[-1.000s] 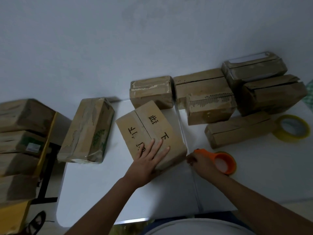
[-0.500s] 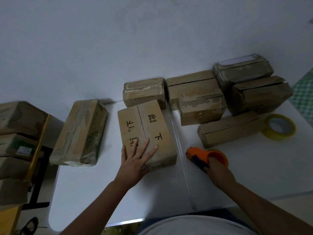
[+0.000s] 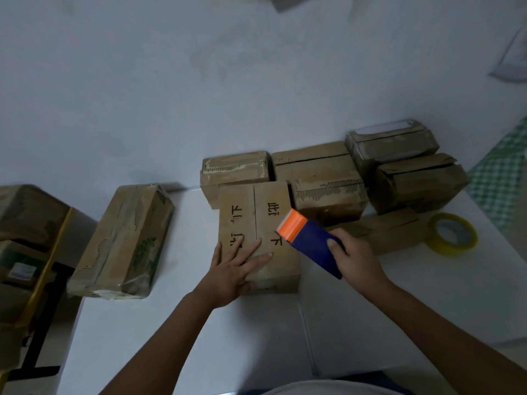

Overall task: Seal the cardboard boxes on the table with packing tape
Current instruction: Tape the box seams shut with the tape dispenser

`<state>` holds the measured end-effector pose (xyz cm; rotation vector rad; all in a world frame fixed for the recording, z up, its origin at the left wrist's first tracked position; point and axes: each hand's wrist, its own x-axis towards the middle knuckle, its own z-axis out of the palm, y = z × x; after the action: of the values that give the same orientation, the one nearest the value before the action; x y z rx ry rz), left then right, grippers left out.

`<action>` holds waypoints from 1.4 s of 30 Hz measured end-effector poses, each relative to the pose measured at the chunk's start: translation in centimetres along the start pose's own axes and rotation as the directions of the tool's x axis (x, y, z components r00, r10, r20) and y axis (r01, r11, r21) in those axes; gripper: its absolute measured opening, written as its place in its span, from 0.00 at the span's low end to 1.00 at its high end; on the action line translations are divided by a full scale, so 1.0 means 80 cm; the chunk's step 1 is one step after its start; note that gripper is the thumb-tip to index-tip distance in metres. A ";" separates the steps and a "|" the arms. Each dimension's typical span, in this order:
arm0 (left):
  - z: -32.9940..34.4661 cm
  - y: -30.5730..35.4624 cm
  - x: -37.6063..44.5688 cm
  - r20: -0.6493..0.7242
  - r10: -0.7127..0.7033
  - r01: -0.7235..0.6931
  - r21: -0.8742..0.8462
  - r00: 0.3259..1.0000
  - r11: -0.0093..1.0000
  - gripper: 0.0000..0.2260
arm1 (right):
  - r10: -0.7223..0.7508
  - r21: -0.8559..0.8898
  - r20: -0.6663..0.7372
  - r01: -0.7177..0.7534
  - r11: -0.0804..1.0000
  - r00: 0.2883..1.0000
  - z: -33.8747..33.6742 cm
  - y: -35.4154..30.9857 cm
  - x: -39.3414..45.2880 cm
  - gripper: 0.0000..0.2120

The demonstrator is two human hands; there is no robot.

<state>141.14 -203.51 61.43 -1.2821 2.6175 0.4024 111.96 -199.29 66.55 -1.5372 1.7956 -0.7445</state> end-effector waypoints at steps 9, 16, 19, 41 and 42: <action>-0.075 0.070 0.036 0.291 -0.372 0.288 -0.955 0.881 -0.065 0.14 | -0.004 -0.046 0.077 0.008 0.999 0.997 -0.022 -0.024 0.006 0.14; -0.097 0.074 0.042 0.313 -0.266 0.227 -0.924 0.912 -0.308 0.12 | -0.009 -0.122 0.090 0.020 0.992 0.996 -0.031 -0.017 0.008 0.20; -0.098 0.074 0.043 0.319 -0.288 0.216 -0.916 0.903 -0.338 0.09 | -0.007 -0.115 0.127 0.022 0.993 0.992 -0.028 -0.020 0.009 0.21; -0.026 -0.033 -0.057 0.326 -0.744 0.067 -0.932 0.583 -0.356 0.04 | -0.147 -0.467 0.348 0.308 0.829 0.926 -0.052 0.015 0.035 0.33; -0.017 -0.046 -0.070 0.357 -0.761 0.083 -0.924 0.542 -0.374 0.03 | -0.131 -0.482 0.353 0.300 0.823 0.926 -0.059 0.023 0.038 0.35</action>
<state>147.37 -202.01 63.77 -3.0329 0.8523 2.4543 106.84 -201.99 67.77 -2.1152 1.6776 -0.0733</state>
